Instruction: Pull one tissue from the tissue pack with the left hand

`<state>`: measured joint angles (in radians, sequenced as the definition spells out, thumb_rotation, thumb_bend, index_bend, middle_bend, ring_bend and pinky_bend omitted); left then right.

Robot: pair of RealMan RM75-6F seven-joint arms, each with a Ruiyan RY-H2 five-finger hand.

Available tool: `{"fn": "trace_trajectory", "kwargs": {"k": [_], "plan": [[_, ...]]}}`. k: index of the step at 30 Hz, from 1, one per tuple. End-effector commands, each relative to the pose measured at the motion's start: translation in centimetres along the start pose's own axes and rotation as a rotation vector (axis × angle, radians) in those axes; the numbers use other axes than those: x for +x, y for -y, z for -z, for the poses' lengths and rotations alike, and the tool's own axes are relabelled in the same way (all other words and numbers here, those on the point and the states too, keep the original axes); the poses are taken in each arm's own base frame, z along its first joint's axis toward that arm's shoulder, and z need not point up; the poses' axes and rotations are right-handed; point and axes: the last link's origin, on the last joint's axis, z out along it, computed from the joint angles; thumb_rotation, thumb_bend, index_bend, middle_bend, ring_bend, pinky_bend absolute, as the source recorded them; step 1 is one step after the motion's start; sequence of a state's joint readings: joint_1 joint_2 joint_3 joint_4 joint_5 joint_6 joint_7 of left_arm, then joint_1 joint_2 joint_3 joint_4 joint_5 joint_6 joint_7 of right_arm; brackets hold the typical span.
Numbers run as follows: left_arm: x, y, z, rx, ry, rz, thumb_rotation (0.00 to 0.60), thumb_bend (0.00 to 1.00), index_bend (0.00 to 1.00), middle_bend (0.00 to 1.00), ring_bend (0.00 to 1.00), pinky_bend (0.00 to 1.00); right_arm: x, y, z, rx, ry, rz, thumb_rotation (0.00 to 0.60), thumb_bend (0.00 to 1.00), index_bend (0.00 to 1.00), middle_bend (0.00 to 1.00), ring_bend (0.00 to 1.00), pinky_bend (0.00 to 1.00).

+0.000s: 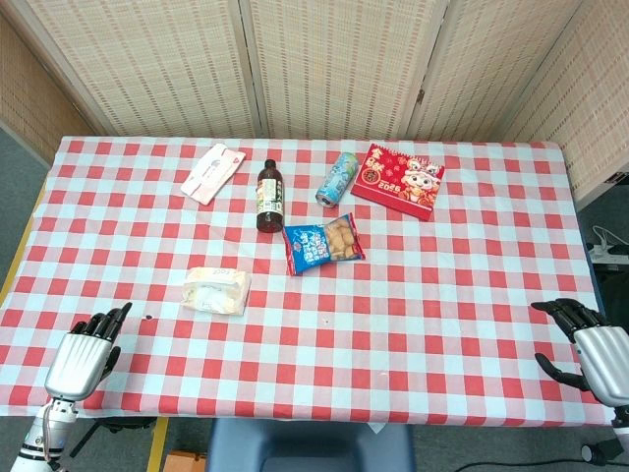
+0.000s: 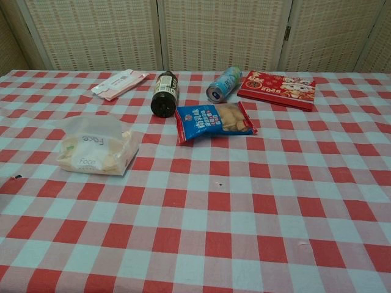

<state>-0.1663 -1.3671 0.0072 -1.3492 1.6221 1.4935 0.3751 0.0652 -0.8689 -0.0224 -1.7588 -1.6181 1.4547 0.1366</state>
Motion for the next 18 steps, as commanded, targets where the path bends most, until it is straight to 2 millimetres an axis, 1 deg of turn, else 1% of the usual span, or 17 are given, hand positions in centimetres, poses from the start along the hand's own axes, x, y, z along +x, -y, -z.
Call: {"fn": "trace_trajectory", "kwargs": {"k": [1, 8, 9, 11, 12, 14, 16, 18], "plan": [[0.0, 0.0, 0.0, 0.000, 0.001, -0.001, 0.600, 0.45, 0.06, 0.22, 0.25, 0.47, 0.0, 0.0, 0.0, -0.001, 0.001, 0.001, 0.600, 0.19, 0.23, 0.24, 0.15, 0.29], [0.0, -0.3, -0.1, -0.013, 0.002, -0.001, 0.600, 0.45, 0.06, 0.22, 0.25, 0.47, -0.1, 0.1, 0.0, 0.003, 0.007, 0.004, 0.600, 0.19, 0.23, 0.24, 0.15, 0.29], [0.0, -0.5, -0.2, -0.018, -0.002, 0.002, 0.600, 0.45, 0.06, 0.22, 0.26, 0.47, -0.1, 0.0, 0.0, 0.001, 0.006, 0.003, 0.600, 0.19, 0.23, 0.24, 0.15, 0.29], [0.2, -1.0, -0.7, -0.037, -0.018, 0.013, 0.600, 0.45, 0.06, 0.25, 0.30, 0.49, -0.1, 0.0, 0.0, -0.005, 0.008, 0.002, 0.600, 0.19, 0.23, 0.24, 0.15, 0.29], [0.3, -1.3, -1.0, -0.050, -0.028, 0.014, 0.600, 0.45, 0.06, 0.28, 0.34, 0.51, -0.1, 0.0, 0.0, -0.007, 0.008, 0.001, 0.600, 0.19, 0.23, 0.24, 0.15, 0.29], [0.7, -2.1, -2.1, -0.085, -0.072, 0.007, 0.600, 0.45, 0.07, 0.37, 0.46, 0.60, -0.1, -0.1, 0.0, -0.010, 0.015, 0.004, 0.600, 0.19, 0.23, 0.24, 0.15, 0.29], [1.1, -2.9, -3.4, -0.114, -0.123, -0.018, 0.600, 0.45, 0.08, 0.50, 0.60, 0.73, -0.1, -0.1, 0.0, -0.010, 0.026, 0.008, 0.600, 0.19, 0.23, 0.24, 0.14, 0.29], [1.1, -3.7, -4.8, -0.135, -0.154, -0.047, 0.600, 0.45, 0.10, 0.62, 0.73, 0.82, 0.0, -0.1, 0.0, -0.010, 0.027, 0.006, 0.600, 0.19, 0.23, 0.24, 0.14, 0.29]]}}
